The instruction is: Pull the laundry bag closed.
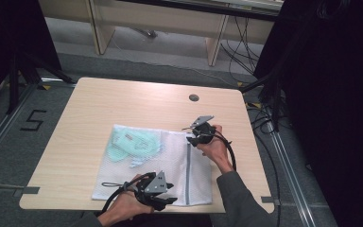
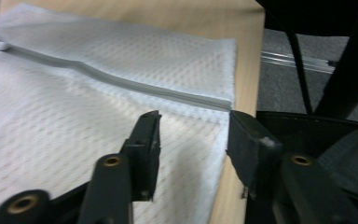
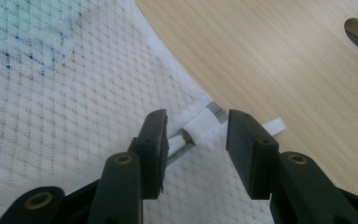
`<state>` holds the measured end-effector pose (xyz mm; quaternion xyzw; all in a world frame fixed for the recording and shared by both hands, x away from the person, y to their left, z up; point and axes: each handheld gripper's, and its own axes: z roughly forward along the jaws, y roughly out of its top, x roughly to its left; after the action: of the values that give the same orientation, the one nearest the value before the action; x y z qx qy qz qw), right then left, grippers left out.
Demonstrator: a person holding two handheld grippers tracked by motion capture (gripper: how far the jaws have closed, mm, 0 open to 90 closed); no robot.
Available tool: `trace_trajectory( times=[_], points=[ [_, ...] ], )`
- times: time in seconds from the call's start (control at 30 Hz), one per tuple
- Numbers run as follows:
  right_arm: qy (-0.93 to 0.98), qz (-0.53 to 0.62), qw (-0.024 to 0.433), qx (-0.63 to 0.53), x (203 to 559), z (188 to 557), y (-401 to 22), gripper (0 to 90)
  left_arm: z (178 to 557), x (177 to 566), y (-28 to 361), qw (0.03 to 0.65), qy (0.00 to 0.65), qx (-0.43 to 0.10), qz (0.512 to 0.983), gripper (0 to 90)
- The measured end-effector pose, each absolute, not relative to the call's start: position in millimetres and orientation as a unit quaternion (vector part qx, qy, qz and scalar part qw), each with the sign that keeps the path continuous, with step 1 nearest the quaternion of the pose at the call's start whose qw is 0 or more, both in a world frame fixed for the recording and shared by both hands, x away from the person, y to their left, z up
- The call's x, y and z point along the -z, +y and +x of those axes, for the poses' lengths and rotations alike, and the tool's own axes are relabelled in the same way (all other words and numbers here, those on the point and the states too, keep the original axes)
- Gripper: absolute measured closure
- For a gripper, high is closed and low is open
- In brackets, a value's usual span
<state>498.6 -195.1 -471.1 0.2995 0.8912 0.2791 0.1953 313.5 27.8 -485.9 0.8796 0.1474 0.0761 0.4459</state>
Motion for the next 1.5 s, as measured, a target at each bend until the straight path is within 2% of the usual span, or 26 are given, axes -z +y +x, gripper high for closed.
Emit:
trace_trajectory(
  times=[0.23, 0.47, 0.7, 0.73, 0.77, 1.07, 1.2, 1.5],
  points=[
    [0.882, 0.318, 0.183, -0.297, 469, 493, -197, 52.3, 320, 480, 42, 0.449, 0.183, -0.099, 0.869, 42.5],
    [0.884, 0.307, 0.181, -0.302, 466, 485, -194, 49.5, 326, 477, 57, 0.448, 0.218, -0.113, 0.859, 37.6],
    [0.884, 0.302, 0.174, -0.311, 462, 473, -197, 47.6, 325, 473, 69, 0.456, 0.240, -0.119, 0.849, 34.8],
    [0.883, 0.307, 0.170, -0.312, 462, 472, -198, 47.2, 327, 472, 72, 0.447, 0.224, -0.125, 0.857, 34.6],
    [0.881, 0.309, 0.171, -0.314, 462, 471, -199, 47.1, 325, 472, 72, 0.452, 0.245, -0.123, 0.849, 34.3],
    [0.876, 0.311, 0.153, -0.335, 455, 455, -208, 44.2, 325, 467, 90, 0.455, 0.265, -0.134, 0.839, 32.6],
    [0.872, 0.305, 0.158, -0.349, 456, 446, -210, 42.9, 324, 465, 100, 0.447, 0.268, -0.138, 0.842, 32.1],
    [0.883, 0.292, 0.133, -0.343, 456, 428, -219, 39.7, 320, 466, 107, 0.449, 0.281, -0.137, 0.837, 30.8]
  ],
)
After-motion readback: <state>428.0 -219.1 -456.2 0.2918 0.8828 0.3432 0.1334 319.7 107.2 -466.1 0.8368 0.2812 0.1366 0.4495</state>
